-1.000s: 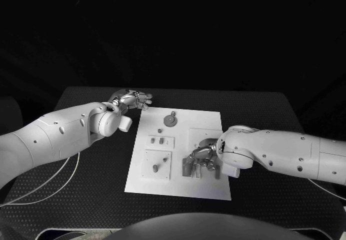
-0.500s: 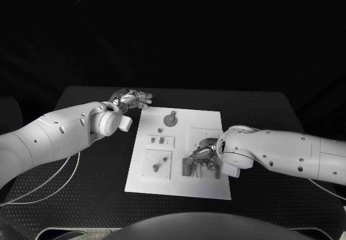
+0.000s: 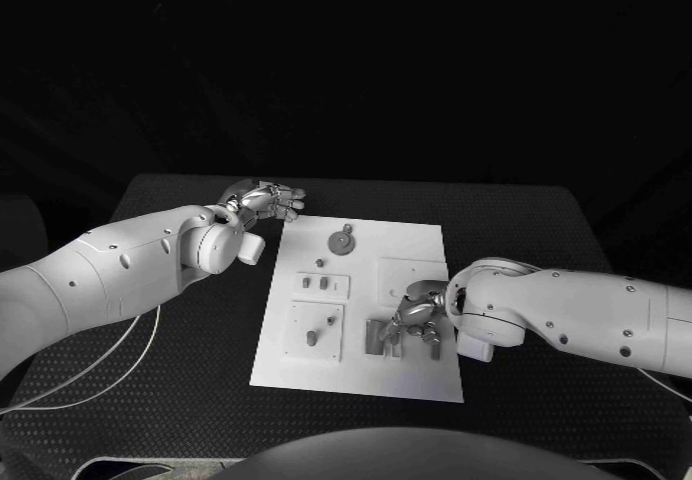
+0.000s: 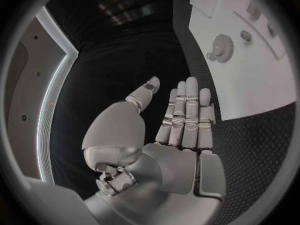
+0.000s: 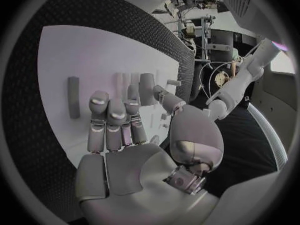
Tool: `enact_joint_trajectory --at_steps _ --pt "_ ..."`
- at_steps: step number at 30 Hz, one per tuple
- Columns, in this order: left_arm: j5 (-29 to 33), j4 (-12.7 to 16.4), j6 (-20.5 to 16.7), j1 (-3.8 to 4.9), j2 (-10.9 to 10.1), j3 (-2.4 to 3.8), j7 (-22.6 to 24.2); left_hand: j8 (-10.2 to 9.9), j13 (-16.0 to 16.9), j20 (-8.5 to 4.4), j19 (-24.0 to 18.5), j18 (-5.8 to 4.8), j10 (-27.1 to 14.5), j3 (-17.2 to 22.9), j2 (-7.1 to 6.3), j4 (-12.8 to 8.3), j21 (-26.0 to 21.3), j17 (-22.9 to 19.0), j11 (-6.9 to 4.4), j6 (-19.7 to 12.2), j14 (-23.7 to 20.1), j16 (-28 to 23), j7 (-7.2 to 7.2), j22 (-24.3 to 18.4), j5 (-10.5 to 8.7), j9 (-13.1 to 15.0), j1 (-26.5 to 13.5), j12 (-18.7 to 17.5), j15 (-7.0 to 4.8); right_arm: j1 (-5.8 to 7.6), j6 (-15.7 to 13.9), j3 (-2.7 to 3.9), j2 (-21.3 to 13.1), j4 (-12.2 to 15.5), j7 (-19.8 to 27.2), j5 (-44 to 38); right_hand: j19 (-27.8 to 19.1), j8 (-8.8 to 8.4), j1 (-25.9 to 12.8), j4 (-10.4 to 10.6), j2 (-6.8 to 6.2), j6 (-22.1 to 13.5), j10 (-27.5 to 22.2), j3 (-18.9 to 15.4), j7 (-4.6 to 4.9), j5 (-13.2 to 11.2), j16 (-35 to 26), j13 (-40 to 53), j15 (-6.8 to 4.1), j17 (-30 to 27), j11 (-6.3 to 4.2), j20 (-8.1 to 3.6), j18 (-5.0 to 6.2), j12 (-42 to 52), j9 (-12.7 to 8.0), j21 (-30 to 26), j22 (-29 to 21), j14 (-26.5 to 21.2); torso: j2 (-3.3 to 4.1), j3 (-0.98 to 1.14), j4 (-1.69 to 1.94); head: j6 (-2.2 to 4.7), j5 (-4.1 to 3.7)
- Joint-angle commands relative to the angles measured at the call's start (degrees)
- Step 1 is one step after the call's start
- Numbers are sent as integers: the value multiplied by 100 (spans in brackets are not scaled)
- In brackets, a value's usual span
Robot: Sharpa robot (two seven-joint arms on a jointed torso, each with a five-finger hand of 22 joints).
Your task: Assemble the parts on the task board
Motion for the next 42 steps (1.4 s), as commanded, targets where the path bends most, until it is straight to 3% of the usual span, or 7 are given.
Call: enact_joint_trajectory --at_steps 1,3,9,14,19,28,42 --pt "18 5 85 5 3 3 32 29 -8 49 -6 64 -31 -7 -3 37 -30 7 4 -32 -5 -39 0 7 -2 -6 -47 -38 45 32 -234 4 -120 108 658 -462 -2 -29 -26 22 -128 -10 -19 -29 23 20 -22 -9 -14 -8 30 26 254 -34 -11 23 -6 -29 1 -3 -5 19 4" --pt "18 6 85 5 -1 3 33 29 -8 49 -6 64 -31 -7 -3 37 -30 8 4 -32 -5 -39 0 7 -2 -6 -47 -38 45 55 -369 5 -199 163 805 -530 5 -101 -3 4 -241 -140 -25 -83 54 25 -31 -6 -2 -13 57 18 254 -27 -39 20 -14 -34 3 -2 -5 27 8" --pt "18 8 91 4 -4 3 34 30 -8 50 -6 64 -31 -7 -1 39 -31 10 4 -32 -5 -41 0 8 -2 -6 -48 -38 45 86 -735 10 -399 302 1296 -1022 3 -180 186 -51 -244 -283 -63 -287 117 44 -49 7 53 -19 115 -10 254 -3 -67 -4 -49 -43 3 1 -8 46 10" --pt "18 9 92 4 -7 3 35 31 -9 50 -6 64 -31 -7 0 41 -32 12 4 -32 -4 -43 0 9 -3 -7 -50 -38 46 86 -1079 11 -475 334 1700 -1423 -12 -202 342 -153 -171 -320 -86 -477 128 100 -56 6 62 -16 128 -26 254 7 -77 -15 -67 -52 3 0 1 49 6" --pt "18 11 92 3 -13 2 35 31 -9 50 -5 64 -31 -7 2 43 -33 14 4 -32 -4 -44 0 11 -3 -7 -51 -38 46 82 -1346 10 -481 319 2193 -2017 -26 -253 807 -454 26 -404 -101 -561 157 114 -66 0 85 -14 154 -51 254 18 -103 -22 -83 -59 7 -1 4 43 16" --pt "18 19 93 3 -14 2 36 31 -9 51 -4 64 -32 -6 7 46 -34 18 4 -33 -4 -47 0 12 -1 -8 -53 -38 46 -28 -1228 8 -360 209 2370 -2882 -59 -385 1608 -556 9 -613 -130 -56 244 14 -106 -15 161 -24 235 -47 254 21 -207 -69 -125 -102 5 -5 4 34 20" --pt "18 17 101 2 -24 2 25 32 -11 52 -3 63 -35 -6 20 60 -37 26 6 -35 -3 -53 2 17 0 -10 -64 -40 47 -219 -821 8 -253 141 2395 -3071 -114 -327 1890 -447 126 -512 -151 363 228 12 -119 -29 154 -23 222 25 254 30 -230 -67 -123 -141 1 -6 2 12 35"
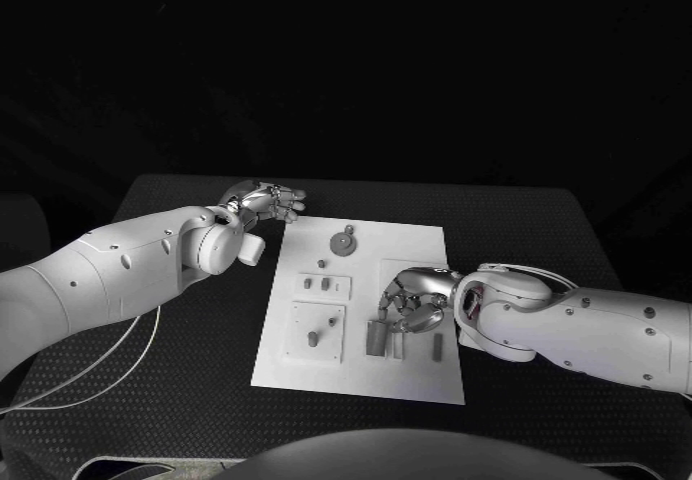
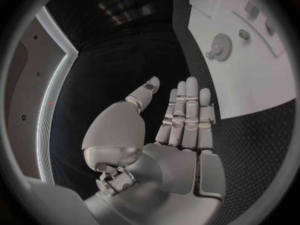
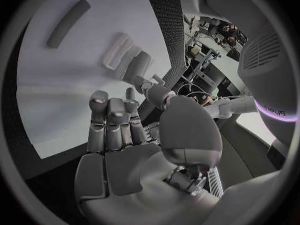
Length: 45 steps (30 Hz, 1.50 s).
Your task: Assemble the parts on the task board
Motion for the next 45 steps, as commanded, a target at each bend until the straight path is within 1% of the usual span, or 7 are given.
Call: enact_joint_trajectory --at_steps 1,10,17,27,32,37,45 --pt "18 13 86 4 1 3 30 32 -8 52 -3 63 -35 -8 8 31 -37 10 7 -35 -3 -30 3 9 0 -7 -52 -40 47 -38 283 1 33 -16 113 -203 -44 25 10 20 42 -41 -20 48 121 -33 -25 -9 13 -4 24 18 255 31 -7 -8 4 -42 -1 -2 -3 -9 -4" --pt "18 13 88 4 6 3 25 32 -11 54 -2 63 -40 -9 27 63 -44 24 9 -41 -2 -42 5 17 7 -11 -81 -43 49 -103 533 1 224 -59 208 -104 -105 19 -32 272 408 -22 -57 508 130 -23 -37 -24 23 -5 35 59 255 20 -58 -23 2 -75 -1 0 -2 -36 0" --pt "18 8 93 4 8 3 12 29 -14 54 -2 63 -48 -8 33 79 -49 32 12 -52 -2 -49 9 21 12 -15 -94 -47 49 -117 469 2 279 -130 106 -173 -125 -76 -215 192 585 -193 -84 973 75 -18 -17 -11 -22 9 -16 81 255 57 -164 43 44 -90 -2 1 6 -43 20" --pt "18 13 98 4 6 3 5 21 -19 54 -3 65 -64 -8 32 97 -55 44 19 -71 -3 -60 17 28 14 -22 -108 -57 49 -116 11 2 216 -185 62 -319 -109 -64 -290 125 577 -197 -75 1065 78 -17 -6 -10 -25 11 -16 72 255 73 -182 68 51 -81 -4 -7 -4 -45 24" --pt "18 8 91 4 0 3 3 20 -20 54 -4 65 -67 -7 32 99 -57 46 20 -74 -4 -63 18 29 15 -23 -108 -58 50 -115 -682 3 148 -173 560 -400 -39 -104 -266 93 352 -284 -13 1145 158 3 -1 -27 43 -3 57 46 255 88 -228 88 32 -19 -4 -1 0 -34 33" --pt "18 2 93 4 -1 3 1 19 -21 54 -4 65 -70 -5 34 103 -59 49 21 -78 -5 -66 19 31 16 -25 -108 -60 50 -111 -1379 5 93 -151 1117 -425 -1 -175 -176 -150 -241 -517 -18 580 88 -10 -30 -44 -6 -26 -17 20 255 80 -265 106 19 -9 -4 3 1 -20 55" --pt "18 -11 102 4 1 3 12 16 -24 56 -5 65 -77 -10 20 108 -63 56 25 -87 -6 -72 23 36 17 -28 -116 -63 51 -16 -1695 6 36 -121 1505 -865 -198 -110 296 -336 -488 -693 -180 -36 -43 0 -133 -77 -105 -52 -122 63 255 -6 -259 3 -14 -176 -2 2 -8 -6 89"
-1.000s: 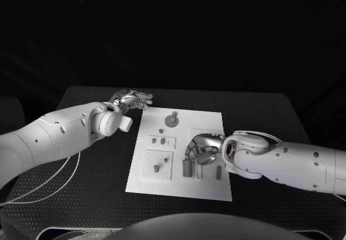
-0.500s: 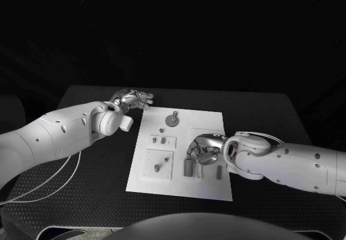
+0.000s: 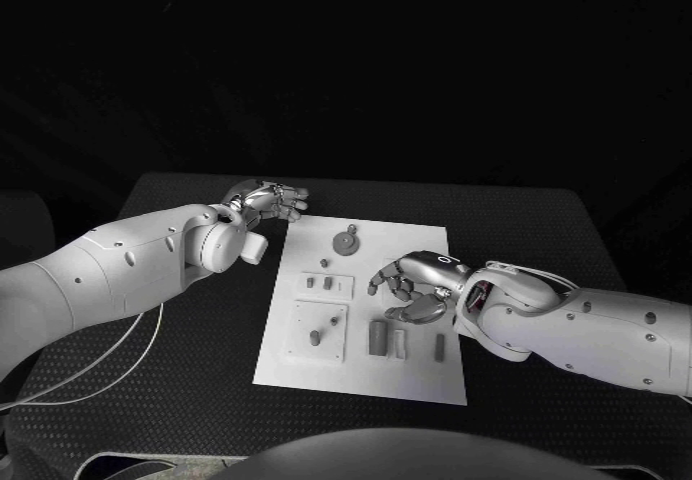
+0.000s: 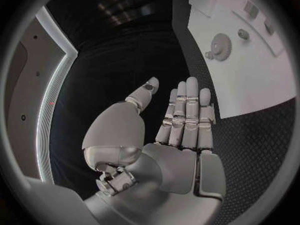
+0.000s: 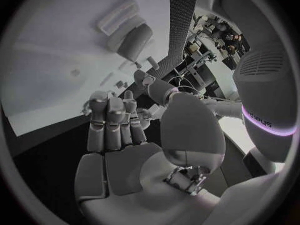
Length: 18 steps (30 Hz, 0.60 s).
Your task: Assemble the parts on the task board
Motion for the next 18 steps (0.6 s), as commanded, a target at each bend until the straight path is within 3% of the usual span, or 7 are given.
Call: enact_joint_trajectory --at_steps 1,4,5,9,13,18 --pt "18 3 86 4 8 3 40 16 -8 35 15 66 -56 0 17 35 -18 6 4 -26 -6 -28 3 6 17 -5 -52 -16 51 14 -380 1 -3 29 468 -484 -65 25 87 -14 -41 -143 -46 -71 55 0 -37 -6 -22 -7 -23 7 255 -29 -3 -46 -10 -64 3 -3 -7 7 19" --pt "18 -4 84 3 13 3 42 16 -8 35 15 66 -56 0 16 36 -19 7 4 -27 -6 -29 3 6 17 -5 -53 -16 51 40 -272 1 27 48 517 -950 -113 36 160 -32 -86 -183 -87 -121 16 -1 -47 -5 -42 -3 -50 22 255 -40 -5 -63 -8 -106 3 0 -6 -1 31" --pt "18 -6 81 3 13 3 41 16 -9 35 15 66 -56 0 16 36 -19 7 4 -27 -6 -29 3 6 17 -5 -53 -16 51 51 -208 1 47 52 522 -1110 -187 45 225 -55 -119 -208 -150 -176 -52 16 -62 -4 -53 2 -105 39 255 -59 -5 -86 -2 -171 2 3 -6 -7 34" --pt "24 -13 79 3 23 3 33 16 -9 35 14 66 -57 1 17 36 -20 8 4 -27 -6 -31 3 7 18 -5 -52 -16 52 56 -27 -1 81 100 483 -1588 -355 102 396 -65 -134 -243 -330 -346 -131 -20 -44 25 -59 45 -151 101 255 -58 10 -110 37 -369 1 1 -1 -17 31" --pt "97 -32 67 3 20 3 25 18 -9 37 11 65 -56 -1 14 38 -23 11 4 -26 -9 -34 2 9 17 -6 -56 -15 53 56 309 -4 105 126 286 -2148 -454 111 450 -82 -156 -319 -473 -511 -174 -15 -25 45 -53 69 -147 147 255 -50 5 -121 63 -496 2 0 -3 -32 48" --pt "97 -32 85 2 17 3 26 19 -9 38 6 64 -55 -2 10 38 -25 13 4 -26 -11 -38 1 11 16 -6 -56 -15 54 56 538 -10 136 155 127 -2607 -799 82 612 -78 -167 -508 -852 -744 -387 -22 -48 63 25 80 -53 264 241 -57 -15 -250 91 -839 2 3 -17 -53 69"
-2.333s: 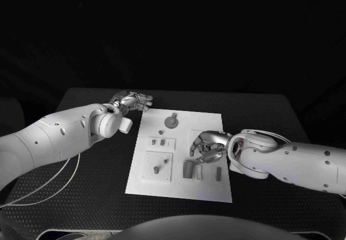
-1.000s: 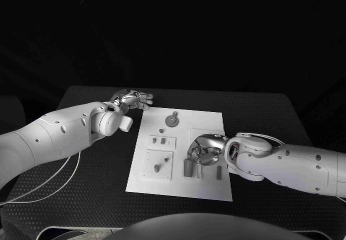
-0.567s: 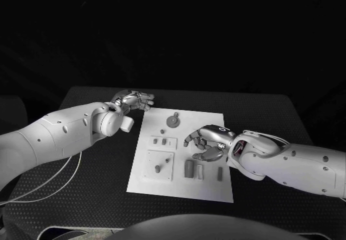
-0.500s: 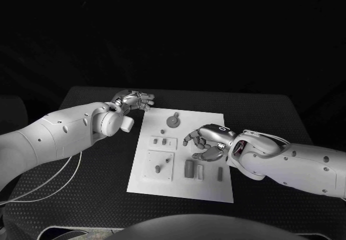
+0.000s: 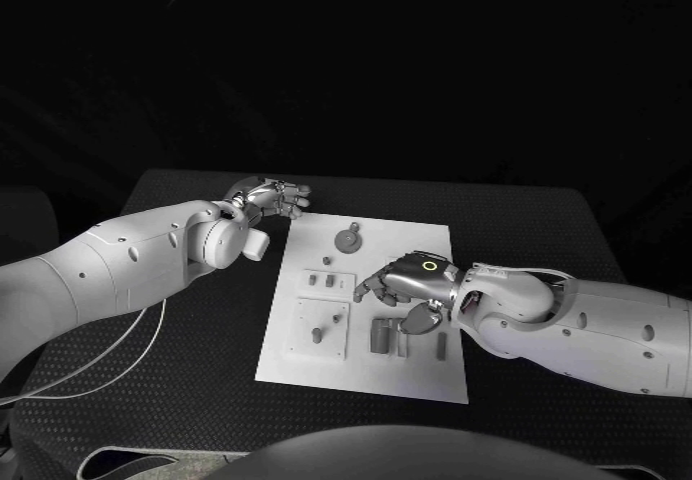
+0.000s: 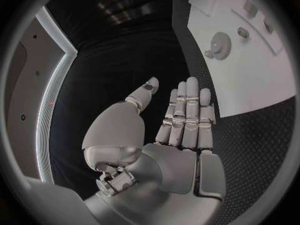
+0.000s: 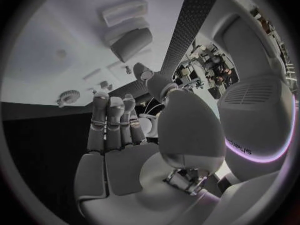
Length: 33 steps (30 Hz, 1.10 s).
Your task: Assemble the parts on the task board
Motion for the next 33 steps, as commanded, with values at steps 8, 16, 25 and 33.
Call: enact_joint_trajectory --at_steps 8,16,25,33 --pt "66 2 91 1 7 2 31 21 -9 38 2 64 -34 0 11 37 -29 11 -18 -25 6 -42 0 8 15 -7 -53 -14 35 -2 741 -1 -13 158 -380 -1133 -255 90 239 2 -2 -14 -348 186 -128 -33 92 17 165 6 153 166 -23 108 44 -88 41 -349 -5 -7 9 -53 21" --pt "66 0 93 1 11 0 35 22 -10 39 0 63 -34 0 12 39 -31 14 -18 -25 6 -45 0 11 15 -7 -54 -14 36 -48 941 0 120 84 -412 -1228 -230 192 236 13 7 68 -373 375 -73 -33 196 2 189 -18 171 197 -17 208 95 -44 69 -374 -1 -7 2 -62 24" --pt "66 -1 97 1 7 -2 34 22 -10 40 -2 63 -34 1 15 40 -32 17 -18 -26 5 -48 0 13 15 -8 -53 -14 36 -160 983 1 218 -61 -387 -1285 -194 268 219 22 19 134 -365 518 -41 -34 281 -25 193 -53 168 192 -17 291 132 7 96 -372 0 -8 6 -78 23" --pt "63 0 92 1 -11 -7 27 23 -10 40 -3 63 -35 2 18 41 -34 20 -17 -26 5 -50 0 15 15 -8 -52 -14 37 -246 1065 1 239 -144 -387 -1302 -188 321 238 26 23 193 -364 635 -31 -34 332 -47 193 -81 162 185 -17 342 155 27 109 -383 3 -10 15 -108 39"
